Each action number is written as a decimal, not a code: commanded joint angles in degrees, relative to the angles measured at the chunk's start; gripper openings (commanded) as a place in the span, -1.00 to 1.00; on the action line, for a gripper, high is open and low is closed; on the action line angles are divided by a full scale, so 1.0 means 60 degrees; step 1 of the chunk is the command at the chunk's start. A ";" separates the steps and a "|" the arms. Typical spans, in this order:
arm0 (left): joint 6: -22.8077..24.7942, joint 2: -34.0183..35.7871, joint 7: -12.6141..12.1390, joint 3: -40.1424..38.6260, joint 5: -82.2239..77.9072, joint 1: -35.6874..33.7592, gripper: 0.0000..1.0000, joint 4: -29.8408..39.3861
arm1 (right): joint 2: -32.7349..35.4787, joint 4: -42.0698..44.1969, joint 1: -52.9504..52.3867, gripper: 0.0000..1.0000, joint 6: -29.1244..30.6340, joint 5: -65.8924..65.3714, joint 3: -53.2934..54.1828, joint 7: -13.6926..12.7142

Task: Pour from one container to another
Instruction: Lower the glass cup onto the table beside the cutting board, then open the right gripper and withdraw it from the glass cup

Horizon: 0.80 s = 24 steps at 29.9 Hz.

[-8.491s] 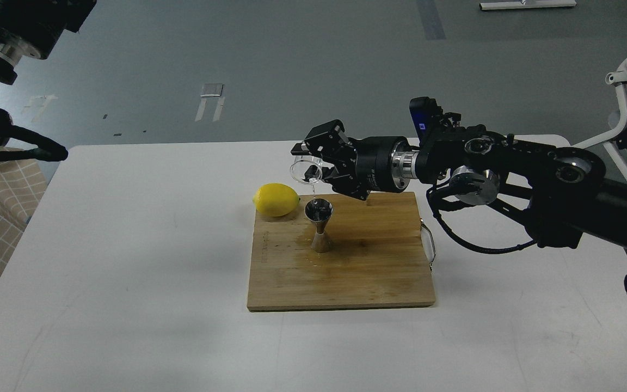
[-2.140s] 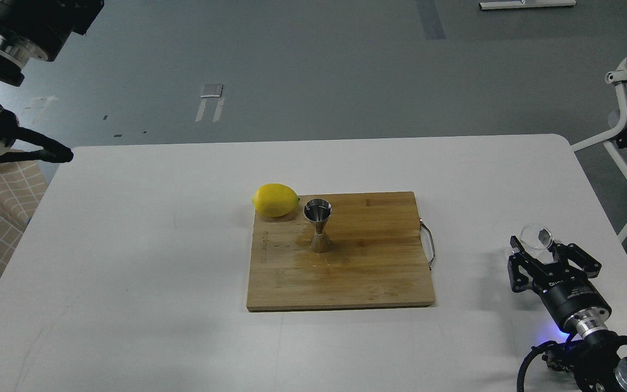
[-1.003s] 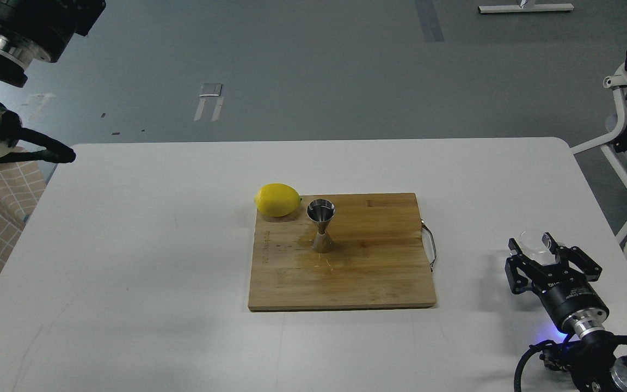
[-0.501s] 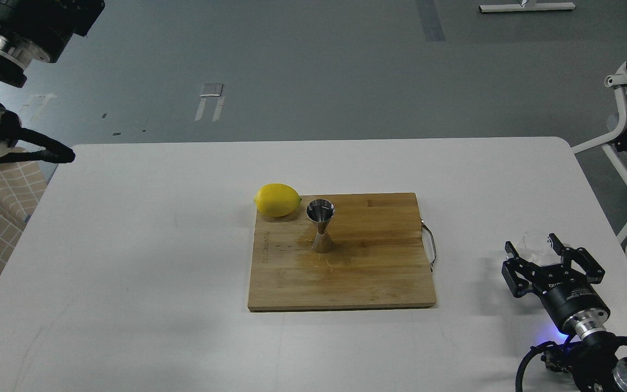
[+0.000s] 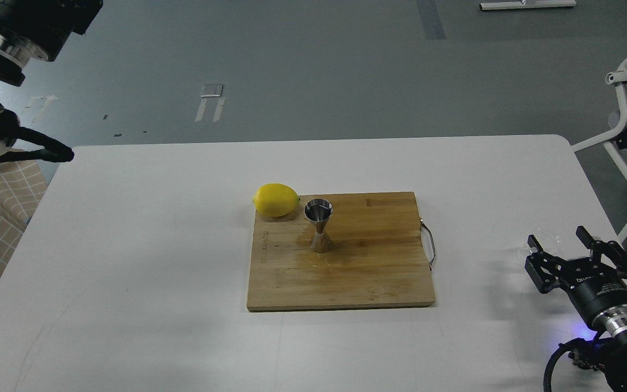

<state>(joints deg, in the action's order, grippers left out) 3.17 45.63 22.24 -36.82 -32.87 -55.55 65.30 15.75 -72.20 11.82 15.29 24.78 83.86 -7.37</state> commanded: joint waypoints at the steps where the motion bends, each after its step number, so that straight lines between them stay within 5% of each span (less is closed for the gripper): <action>1: 0.0013 0.0012 -0.0001 -0.0001 0.0000 -0.0014 0.95 0.0000 | 0.0070 -0.0169 0.0051 0.92 0.0044 0.0001 -0.0002 -0.0032; 14: 0.0013 0.0012 -0.0001 -0.0015 0.0000 -0.0014 0.95 0.0015 | 0.0450 -0.0565 0.0022 0.93 0.0073 0.0001 0.0158 -0.0090; 24: 0.0013 0.0056 -0.0001 -0.0030 0.0015 -0.0029 0.95 0.0000 | 0.2881 -0.0551 -0.1573 0.99 0.0044 0.0221 0.0305 -0.0090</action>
<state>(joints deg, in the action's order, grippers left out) 3.28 46.03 22.24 -37.00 -32.86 -55.73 65.37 29.36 -76.70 6.51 15.78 26.21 85.84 -7.92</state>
